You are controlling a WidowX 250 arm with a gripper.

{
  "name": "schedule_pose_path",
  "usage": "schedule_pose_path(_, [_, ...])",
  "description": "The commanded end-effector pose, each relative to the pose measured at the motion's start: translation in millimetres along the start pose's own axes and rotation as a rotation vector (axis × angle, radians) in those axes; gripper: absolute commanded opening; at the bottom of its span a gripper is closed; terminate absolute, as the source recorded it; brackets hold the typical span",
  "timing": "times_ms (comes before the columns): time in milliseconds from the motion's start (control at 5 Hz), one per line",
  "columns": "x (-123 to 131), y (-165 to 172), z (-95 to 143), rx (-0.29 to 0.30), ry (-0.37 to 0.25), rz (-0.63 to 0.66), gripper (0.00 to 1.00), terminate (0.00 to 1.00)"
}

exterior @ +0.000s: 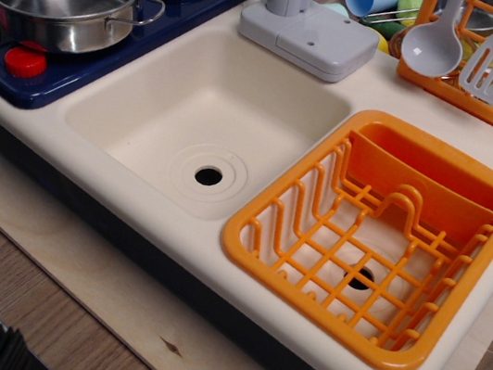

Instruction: Put eggplant into pan

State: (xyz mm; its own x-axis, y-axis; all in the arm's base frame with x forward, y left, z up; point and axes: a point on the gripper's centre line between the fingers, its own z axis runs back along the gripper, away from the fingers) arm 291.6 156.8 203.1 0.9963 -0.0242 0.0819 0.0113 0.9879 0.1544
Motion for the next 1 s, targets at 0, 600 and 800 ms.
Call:
schedule_pose_path(0, [-26,-7,23,0.014,-0.063,0.080,0.00,0.00])
schedule_pose_path(600, [-45,-18,6,-0.045,-0.052,0.137,1.00,0.00])
schedule_pose_path(800, [-45,-18,6,-0.045,-0.052,0.137,1.00,1.00])
